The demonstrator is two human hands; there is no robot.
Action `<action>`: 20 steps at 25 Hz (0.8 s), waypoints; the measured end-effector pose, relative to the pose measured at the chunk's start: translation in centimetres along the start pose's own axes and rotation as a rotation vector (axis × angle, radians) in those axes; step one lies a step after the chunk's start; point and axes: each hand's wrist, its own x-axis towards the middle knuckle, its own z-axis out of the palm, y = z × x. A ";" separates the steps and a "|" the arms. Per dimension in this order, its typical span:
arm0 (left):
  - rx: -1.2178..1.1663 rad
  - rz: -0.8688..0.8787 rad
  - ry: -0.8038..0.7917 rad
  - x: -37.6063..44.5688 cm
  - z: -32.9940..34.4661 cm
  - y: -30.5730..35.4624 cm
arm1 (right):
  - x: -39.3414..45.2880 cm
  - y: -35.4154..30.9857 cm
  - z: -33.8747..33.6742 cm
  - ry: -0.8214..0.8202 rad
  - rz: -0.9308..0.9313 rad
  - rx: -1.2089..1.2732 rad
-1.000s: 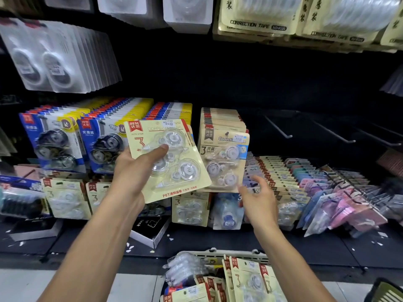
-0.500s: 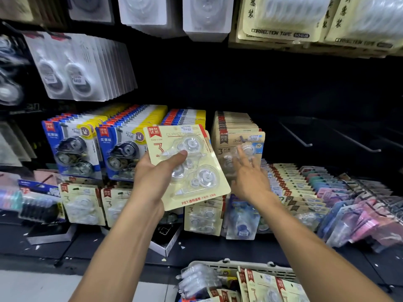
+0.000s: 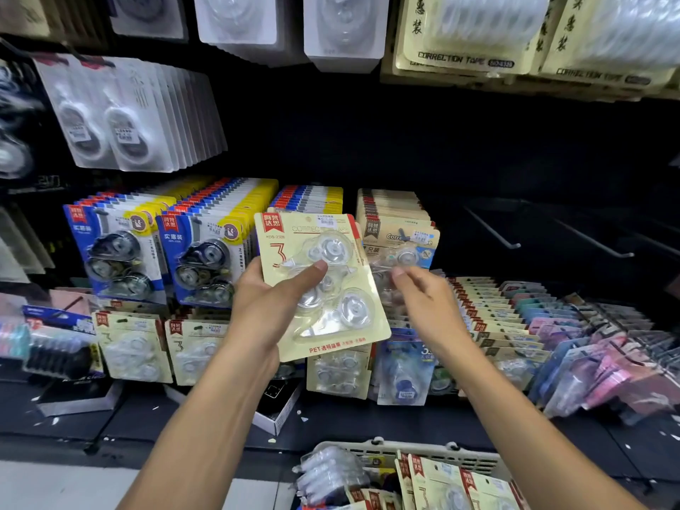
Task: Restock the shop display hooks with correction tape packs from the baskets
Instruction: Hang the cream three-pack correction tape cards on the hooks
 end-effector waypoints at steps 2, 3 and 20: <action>0.030 0.009 -0.001 -0.3 0.7 -0.3 | -2.4 -1.1 -0.5 -0.177 0.117 0.297; 0.035 0.009 0.000 -0.3 1.1 -0.5 | -3.1 -1.5 -0.8 -0.248 0.125 0.319; -0.064 -0.045 0.261 1.1 0.6 -0.1 | -3.2 3.2 -5.6 0.313 0.239 0.353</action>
